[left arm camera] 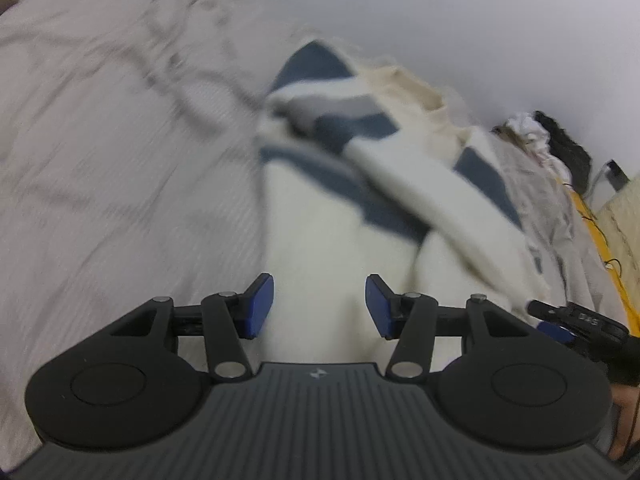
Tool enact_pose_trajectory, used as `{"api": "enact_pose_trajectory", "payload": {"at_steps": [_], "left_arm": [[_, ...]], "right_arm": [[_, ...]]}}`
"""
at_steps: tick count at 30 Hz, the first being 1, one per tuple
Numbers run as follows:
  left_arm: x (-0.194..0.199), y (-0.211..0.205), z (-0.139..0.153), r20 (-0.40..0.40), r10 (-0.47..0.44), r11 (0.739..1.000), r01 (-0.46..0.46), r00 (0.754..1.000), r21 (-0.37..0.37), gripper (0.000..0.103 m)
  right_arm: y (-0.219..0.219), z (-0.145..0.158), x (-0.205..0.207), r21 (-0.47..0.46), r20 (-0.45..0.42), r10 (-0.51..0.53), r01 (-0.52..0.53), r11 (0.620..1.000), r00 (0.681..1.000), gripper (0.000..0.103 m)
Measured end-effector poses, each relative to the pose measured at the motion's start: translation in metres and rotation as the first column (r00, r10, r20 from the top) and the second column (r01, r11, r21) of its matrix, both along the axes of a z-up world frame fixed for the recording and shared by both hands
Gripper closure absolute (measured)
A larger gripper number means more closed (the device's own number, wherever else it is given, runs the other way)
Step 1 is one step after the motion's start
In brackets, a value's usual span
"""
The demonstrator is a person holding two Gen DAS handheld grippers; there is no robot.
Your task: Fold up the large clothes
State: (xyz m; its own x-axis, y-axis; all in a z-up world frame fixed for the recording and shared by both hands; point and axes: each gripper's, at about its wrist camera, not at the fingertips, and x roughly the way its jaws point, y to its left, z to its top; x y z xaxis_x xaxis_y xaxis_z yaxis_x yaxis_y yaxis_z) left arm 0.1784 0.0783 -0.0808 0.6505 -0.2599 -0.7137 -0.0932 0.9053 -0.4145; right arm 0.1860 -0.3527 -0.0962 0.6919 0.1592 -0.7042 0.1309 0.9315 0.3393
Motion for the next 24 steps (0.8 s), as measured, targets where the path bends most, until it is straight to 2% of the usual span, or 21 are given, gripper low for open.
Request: {"api": "enact_pose_trajectory", "payload": {"at_steps": [2,5,9,12,15,20,22,24], "left_arm": [[-0.012,0.009,-0.004,-0.022,0.034,0.999,-0.034,0.999,-0.018,0.046],[-0.024,0.022,-0.009,-0.039,0.084,0.991,-0.087,0.996,-0.097,0.046],[-0.02,0.026,-0.018,-0.035,0.067,0.973,-0.073,0.997,-0.218,0.046],[-0.014,0.021,-0.032,-0.086,0.068,0.965,-0.087,0.994,-0.245,0.046],[-0.012,0.014,-0.037,-0.096,0.039,0.962,-0.063,0.995,-0.264,0.046],[-0.024,0.016,-0.033,-0.065,-0.014,0.913,-0.014,0.998,-0.409,0.046],[-0.033,0.016,-0.028,-0.044,-0.027,0.883,0.004,0.999,-0.469,0.046],[-0.042,0.014,-0.021,-0.022,-0.056,0.866,0.038,0.998,-0.498,0.046]], "right_arm": [[-0.008,0.0,-0.013,0.041,-0.013,-0.036,0.037,0.998,0.999,0.039],[-0.017,0.003,-0.03,0.084,-0.016,-0.078,0.079,0.993,0.997,0.039],[-0.025,0.006,-0.044,0.093,-0.019,-0.12,0.121,0.988,0.993,0.038],[-0.032,0.003,-0.048,0.101,-0.037,-0.15,0.153,0.983,0.988,0.038],[-0.037,0.001,-0.052,0.078,-0.049,-0.172,0.175,0.981,0.984,0.038],[-0.046,-0.003,-0.057,0.102,-0.073,-0.205,0.212,0.972,0.976,0.038],[-0.051,-0.004,-0.06,0.113,-0.082,-0.227,0.235,0.965,0.971,0.038],[-0.056,-0.005,-0.063,0.118,-0.102,-0.258,0.269,0.956,0.961,0.038]]}}
